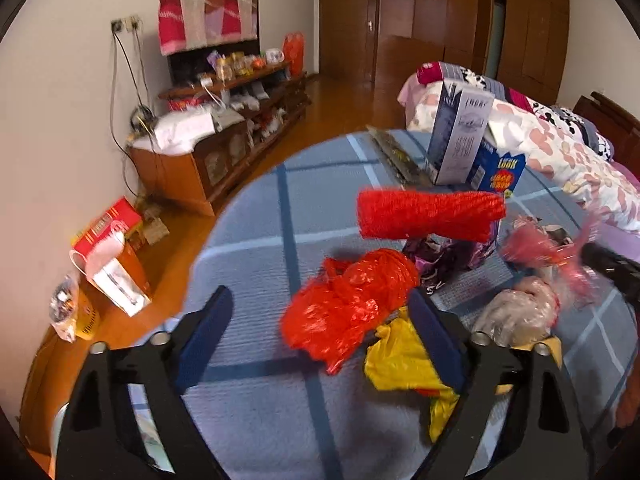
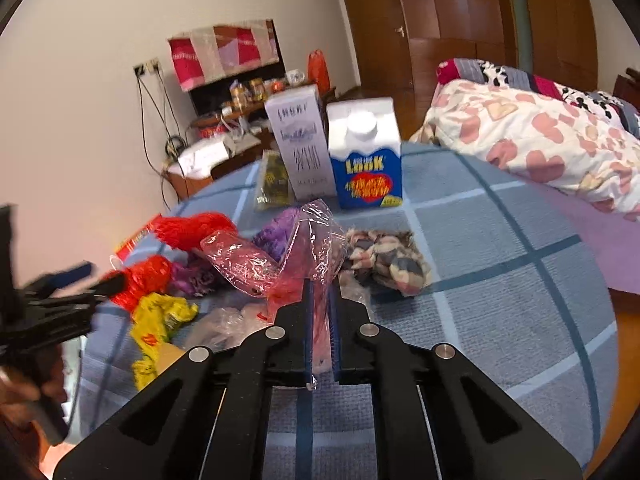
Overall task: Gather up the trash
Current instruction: 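Grasp the red plastic bag with left tool while right tool grasps pink clear bag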
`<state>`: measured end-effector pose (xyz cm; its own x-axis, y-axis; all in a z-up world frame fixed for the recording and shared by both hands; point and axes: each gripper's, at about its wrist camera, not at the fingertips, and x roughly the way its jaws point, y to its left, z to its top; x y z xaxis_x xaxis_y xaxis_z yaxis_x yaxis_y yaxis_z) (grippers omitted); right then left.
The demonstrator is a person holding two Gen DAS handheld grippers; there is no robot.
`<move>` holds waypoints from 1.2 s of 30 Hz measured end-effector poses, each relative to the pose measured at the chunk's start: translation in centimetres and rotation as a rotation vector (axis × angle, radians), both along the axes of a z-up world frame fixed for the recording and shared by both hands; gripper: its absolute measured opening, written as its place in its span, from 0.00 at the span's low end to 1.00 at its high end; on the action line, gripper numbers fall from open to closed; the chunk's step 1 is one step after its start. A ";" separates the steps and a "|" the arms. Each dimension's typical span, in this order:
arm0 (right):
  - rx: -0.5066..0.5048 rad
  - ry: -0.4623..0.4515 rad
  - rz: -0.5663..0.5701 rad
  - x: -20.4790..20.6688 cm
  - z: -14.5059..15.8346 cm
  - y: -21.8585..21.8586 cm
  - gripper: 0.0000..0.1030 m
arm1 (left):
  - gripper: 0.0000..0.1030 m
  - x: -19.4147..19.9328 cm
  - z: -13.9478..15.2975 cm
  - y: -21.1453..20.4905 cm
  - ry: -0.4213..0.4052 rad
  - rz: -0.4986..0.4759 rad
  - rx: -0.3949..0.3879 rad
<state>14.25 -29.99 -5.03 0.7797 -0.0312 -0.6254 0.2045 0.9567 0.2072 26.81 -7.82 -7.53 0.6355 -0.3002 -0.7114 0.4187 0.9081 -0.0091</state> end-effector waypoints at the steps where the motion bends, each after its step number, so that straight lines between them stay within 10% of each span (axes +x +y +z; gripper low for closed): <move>1: -0.001 -0.021 -0.010 -0.6 0.5 0.0 0.07 | 0.70 0.4 -0.4 -0.3 0.017 -0.006 -0.010; 9: -0.010 -0.078 -0.068 -2.6 2.3 0.2 0.07 | 0.22 -0.4 -0.9 -1.1 0.055 -0.051 -0.056; 20: 0.015 -0.100 -0.198 -7.3 2.9 1.1 0.07 | 0.22 -7.7 5.3 3.6 -0.067 0.039 -0.140; 36: -0.016 -0.120 -0.135 -11.5 3.7 7.0 0.08 | 0.22 -17.1 7.1 7.8 -0.094 0.089 -0.124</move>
